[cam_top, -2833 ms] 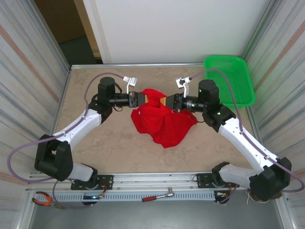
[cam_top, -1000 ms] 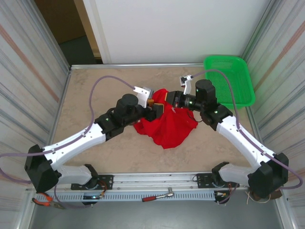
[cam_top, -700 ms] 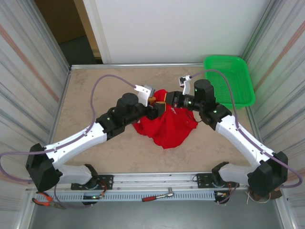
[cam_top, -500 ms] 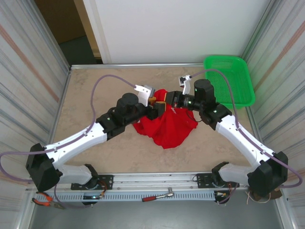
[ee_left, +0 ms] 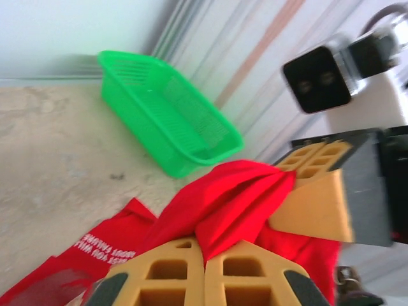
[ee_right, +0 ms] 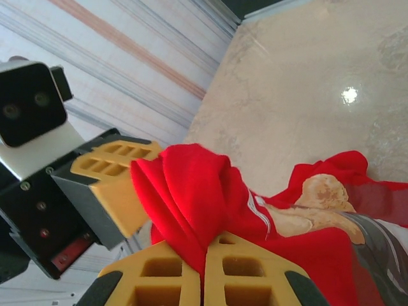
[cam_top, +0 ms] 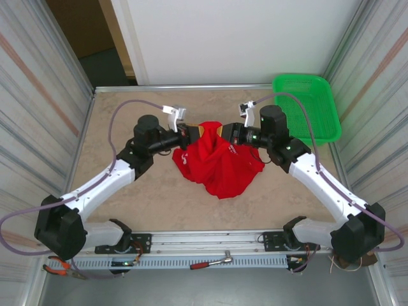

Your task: Fold the inside-out t-shirt

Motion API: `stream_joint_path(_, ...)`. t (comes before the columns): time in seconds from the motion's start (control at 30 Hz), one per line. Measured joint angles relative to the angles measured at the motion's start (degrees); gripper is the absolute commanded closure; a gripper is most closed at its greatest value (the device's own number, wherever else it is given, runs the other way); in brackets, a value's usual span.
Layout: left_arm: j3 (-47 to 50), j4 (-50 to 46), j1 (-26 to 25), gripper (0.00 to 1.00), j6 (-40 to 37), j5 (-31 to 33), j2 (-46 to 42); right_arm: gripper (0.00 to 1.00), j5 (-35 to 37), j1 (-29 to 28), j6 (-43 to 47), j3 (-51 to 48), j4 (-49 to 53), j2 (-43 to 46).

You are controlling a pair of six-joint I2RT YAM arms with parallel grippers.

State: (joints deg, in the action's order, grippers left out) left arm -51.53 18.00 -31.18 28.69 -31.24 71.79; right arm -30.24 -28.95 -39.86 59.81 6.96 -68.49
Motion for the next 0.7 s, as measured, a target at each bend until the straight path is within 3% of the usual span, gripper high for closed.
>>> stream_joint_path(0.03,0.13,1.20,0.92,1.00,1.01,-2.84,0.02,0.73,0.00,0.00,0.24,0.02,-0.50,-0.33)
stream_joint_path(0.07,0.31,2.56,1.60,1.00,2.01,-5.33,0.02,0.59,0.11,0.00,0.46,0.09,-0.68,-0.81)
stream_joint_path(0.1,0.46,3.98,2.32,1.00,3.19,-7.50,0.02,0.48,0.79,0.13,0.94,0.11,-0.61,-1.44)
stream_joint_path(0.13,0.48,5.35,2.95,1.00,4.22,-9.35,0.02,0.44,1.42,0.48,1.33,0.11,-0.42,-2.14)
stream_joint_path(0.37,0.48,11.02,3.91,1.00,8.68,-15.23,0.02,0.42,4.85,-0.04,2.89,-0.96,1.36,-4.20)
stream_joint_path(0.57,0.48,11.50,3.93,1.00,9.40,-16.55,0.02,0.42,9.09,-2.64,3.21,-1.20,4.33,0.98)
stream_joint_path(0.7,0.48,11.45,4.13,1.00,9.75,-16.87,0.04,0.54,14.58,-6.27,5.09,-0.96,7.17,7.15)
